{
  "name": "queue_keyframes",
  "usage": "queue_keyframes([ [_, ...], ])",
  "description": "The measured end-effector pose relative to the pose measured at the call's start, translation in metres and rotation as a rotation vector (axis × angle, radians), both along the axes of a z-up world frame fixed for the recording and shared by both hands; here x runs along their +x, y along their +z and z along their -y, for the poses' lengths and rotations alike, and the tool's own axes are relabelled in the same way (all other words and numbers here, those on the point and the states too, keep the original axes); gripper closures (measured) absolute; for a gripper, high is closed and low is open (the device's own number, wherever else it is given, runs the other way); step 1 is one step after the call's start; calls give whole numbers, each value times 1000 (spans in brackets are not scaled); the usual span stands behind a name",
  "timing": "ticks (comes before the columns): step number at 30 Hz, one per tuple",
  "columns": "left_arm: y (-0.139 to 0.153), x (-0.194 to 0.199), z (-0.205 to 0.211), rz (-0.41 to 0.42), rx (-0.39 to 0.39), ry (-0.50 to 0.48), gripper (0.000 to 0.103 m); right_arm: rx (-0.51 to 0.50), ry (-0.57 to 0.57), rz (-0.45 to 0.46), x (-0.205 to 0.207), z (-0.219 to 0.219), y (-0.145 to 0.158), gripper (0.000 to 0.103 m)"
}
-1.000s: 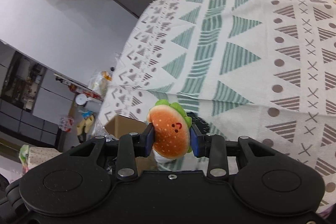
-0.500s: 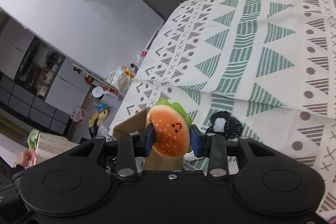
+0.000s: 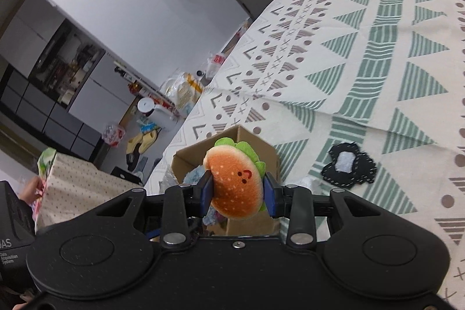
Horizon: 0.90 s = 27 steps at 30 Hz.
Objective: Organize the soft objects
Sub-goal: 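Carry the burger plush and black bag into the box and release both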
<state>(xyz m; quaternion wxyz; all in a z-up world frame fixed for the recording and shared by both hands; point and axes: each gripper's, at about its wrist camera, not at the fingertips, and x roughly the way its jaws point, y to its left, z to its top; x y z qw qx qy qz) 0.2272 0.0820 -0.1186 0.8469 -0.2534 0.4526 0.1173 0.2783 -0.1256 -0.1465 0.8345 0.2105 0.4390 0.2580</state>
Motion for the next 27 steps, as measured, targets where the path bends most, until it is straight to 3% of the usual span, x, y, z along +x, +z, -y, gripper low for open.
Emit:
queue_keyframes([
  [7, -15, -6, -19, -79, -48, 15, 49, 1, 47, 10, -6, -20, -3, 67],
  [14, -7, -13, -31, -70, -35, 45, 44, 4, 64, 12, -9, -32, -6, 66],
  [22, 0, -16, -34, -70, -15, 49, 43, 42, 66, 11, -11, -36, -8, 48],
  [27, 6, -16, -26, -64, 32, 39, 33, 34, 26, 13, -11, -24, -2, 40],
])
